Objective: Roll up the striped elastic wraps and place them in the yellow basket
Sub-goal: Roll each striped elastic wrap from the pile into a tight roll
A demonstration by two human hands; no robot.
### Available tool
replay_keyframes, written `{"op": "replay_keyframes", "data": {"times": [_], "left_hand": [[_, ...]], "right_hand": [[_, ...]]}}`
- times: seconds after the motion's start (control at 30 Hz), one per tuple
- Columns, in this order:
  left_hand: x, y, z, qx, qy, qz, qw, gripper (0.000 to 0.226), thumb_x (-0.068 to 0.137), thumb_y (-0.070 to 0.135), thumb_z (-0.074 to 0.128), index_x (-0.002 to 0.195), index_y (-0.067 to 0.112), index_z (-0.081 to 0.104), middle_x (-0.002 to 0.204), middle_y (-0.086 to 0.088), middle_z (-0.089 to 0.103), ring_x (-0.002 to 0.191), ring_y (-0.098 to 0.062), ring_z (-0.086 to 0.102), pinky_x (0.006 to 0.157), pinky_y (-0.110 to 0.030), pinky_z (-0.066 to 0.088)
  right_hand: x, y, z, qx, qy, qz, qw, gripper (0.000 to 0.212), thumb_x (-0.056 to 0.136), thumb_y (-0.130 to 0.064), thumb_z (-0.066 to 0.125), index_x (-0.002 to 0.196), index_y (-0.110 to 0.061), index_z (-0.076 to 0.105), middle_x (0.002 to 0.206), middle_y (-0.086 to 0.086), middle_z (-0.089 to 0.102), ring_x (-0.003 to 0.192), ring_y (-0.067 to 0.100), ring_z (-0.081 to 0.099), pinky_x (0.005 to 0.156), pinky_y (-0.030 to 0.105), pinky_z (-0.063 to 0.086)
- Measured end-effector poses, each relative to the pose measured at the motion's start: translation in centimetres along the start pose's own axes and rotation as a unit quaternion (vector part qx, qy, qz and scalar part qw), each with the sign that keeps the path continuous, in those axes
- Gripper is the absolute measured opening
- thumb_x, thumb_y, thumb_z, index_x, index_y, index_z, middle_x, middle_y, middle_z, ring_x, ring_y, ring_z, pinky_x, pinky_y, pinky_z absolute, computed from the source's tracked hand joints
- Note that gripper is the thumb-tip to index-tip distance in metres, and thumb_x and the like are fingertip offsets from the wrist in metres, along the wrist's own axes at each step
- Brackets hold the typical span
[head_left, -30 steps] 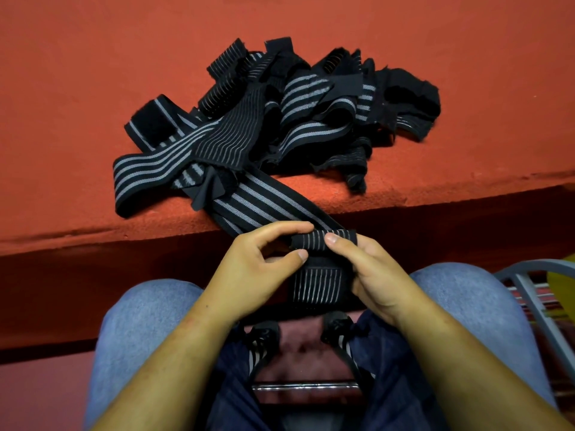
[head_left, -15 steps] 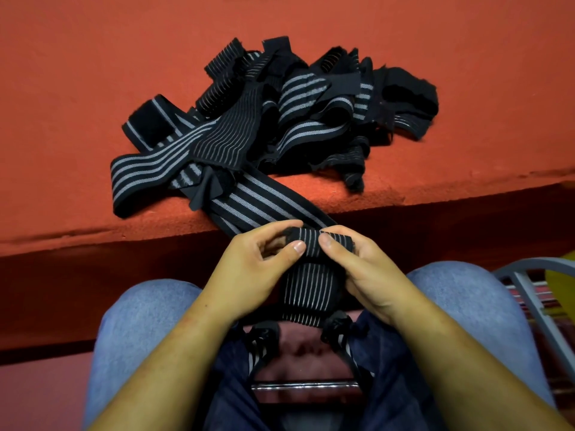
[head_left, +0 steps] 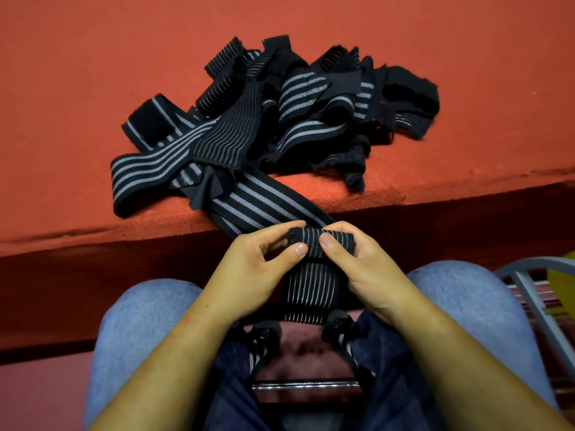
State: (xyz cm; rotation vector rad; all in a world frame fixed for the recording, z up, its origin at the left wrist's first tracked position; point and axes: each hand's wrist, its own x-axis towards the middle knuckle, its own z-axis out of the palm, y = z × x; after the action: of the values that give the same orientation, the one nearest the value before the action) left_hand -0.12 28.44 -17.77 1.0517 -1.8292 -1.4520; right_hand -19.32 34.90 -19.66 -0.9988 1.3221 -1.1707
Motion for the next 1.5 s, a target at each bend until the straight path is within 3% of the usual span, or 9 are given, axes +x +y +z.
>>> {"op": "replay_keyframes", "data": {"times": [0.1,0.2,0.33,0.47,0.57,1.03,1.33,1.43,1.5], "left_hand": [[0.0,-0.1,-0.1,0.003,0.001,0.007,1.0,0.031,0.099,0.015,0.07,0.13,0.02,0.071,0.122,0.009,0.076,0.121,-0.009,0.068,0.111,-0.043,0.05],[0.0,0.0,0.0,-0.002,0.006,0.015,1.0,0.03,0.099,0.015,0.07,0.128,0.02,0.071,0.122,0.007,0.076,0.121,-0.012,0.068,0.111,-0.046,0.049],[0.0,0.3,0.2,-0.009,0.008,0.02,1.0,0.029,0.099,0.014,0.07,0.127,0.02,0.072,0.12,0.008,0.076,0.121,-0.011,0.068,0.111,-0.043,0.049],[-0.1,0.7,0.2,0.005,0.021,0.039,0.999,0.03,0.096,0.012,0.071,0.125,0.021,0.072,0.117,0.014,0.076,0.116,-0.003,0.068,0.105,-0.023,0.049],[-0.2,0.8,0.1,-0.01,0.024,0.045,0.999,0.032,0.095,0.006,0.072,0.124,0.02,0.071,0.115,0.014,0.077,0.113,-0.002,0.07,0.096,-0.014,0.049],[-0.2,1.1,0.0,0.025,0.016,0.074,0.997,0.037,0.092,0.001,0.073,0.123,0.022,0.073,0.123,0.016,0.074,0.12,-0.002,0.066,0.103,-0.014,0.045],[-0.4,1.5,0.0,0.047,0.012,0.051,0.998,0.041,0.09,0.011,0.078,0.125,0.031,0.072,0.123,0.023,0.072,0.122,0.003,0.063,0.1,-0.01,0.044],[-0.5,1.6,0.2,0.039,0.003,0.033,0.999,0.038,0.093,0.015,0.075,0.127,0.03,0.07,0.121,0.025,0.072,0.117,0.007,0.064,0.095,-0.008,0.045],[-0.4,1.5,0.3,0.016,-0.003,0.014,1.0,0.035,0.096,0.02,0.07,0.13,0.026,0.069,0.12,0.021,0.074,0.113,0.005,0.067,0.094,-0.015,0.051]], "right_hand": [[0.2,0.2,0.1,0.019,-0.001,0.02,1.0,0.044,0.082,-0.063,0.072,0.106,-0.027,0.071,0.102,0.005,0.076,0.099,0.021,0.072,0.105,0.061,0.052],[0.2,0.4,0.1,0.059,0.002,0.033,0.998,0.062,0.072,-0.073,0.08,0.106,-0.022,0.073,0.106,0.01,0.075,0.103,0.025,0.071,0.108,0.061,0.049],[0.2,0.3,0.2,0.106,0.01,0.049,0.993,0.068,0.074,-0.067,0.083,0.11,-0.01,0.073,0.117,0.019,0.075,0.115,0.037,0.07,0.112,0.061,0.046],[-0.1,-0.3,0.5,0.153,-0.005,0.074,0.985,0.048,0.093,-0.041,0.066,0.125,-0.006,0.069,0.123,0.015,0.075,0.121,0.03,0.069,0.114,0.052,0.047],[-0.3,-0.9,0.7,0.172,-0.026,0.101,0.98,0.049,0.093,-0.04,0.059,0.13,-0.008,0.067,0.124,0.012,0.075,0.12,0.025,0.07,0.112,0.045,0.05],[-0.2,-1.2,0.6,0.179,-0.028,0.121,0.976,0.072,0.085,-0.061,0.056,0.131,-0.006,0.067,0.122,0.015,0.075,0.119,0.027,0.071,0.107,0.043,0.052],[-0.1,-1.0,0.2,0.169,0.026,0.08,0.982,0.05,0.097,-0.042,0.067,0.125,0.0,0.069,0.121,0.023,0.074,0.12,0.041,0.068,0.106,0.05,0.052],[0.0,-1.0,0.2,0.185,0.035,0.076,0.979,0.046,0.091,-0.037,0.068,0.12,-0.001,0.07,0.118,0.023,0.075,0.115,0.039,0.07,0.103,0.048,0.054],[0.0,-1.1,0.2,0.186,0.037,0.067,0.98,0.04,0.093,-0.034,0.072,0.117,-0.002,0.071,0.115,0.022,0.076,0.109,0.034,0.073,0.099,0.044,0.057]]}}
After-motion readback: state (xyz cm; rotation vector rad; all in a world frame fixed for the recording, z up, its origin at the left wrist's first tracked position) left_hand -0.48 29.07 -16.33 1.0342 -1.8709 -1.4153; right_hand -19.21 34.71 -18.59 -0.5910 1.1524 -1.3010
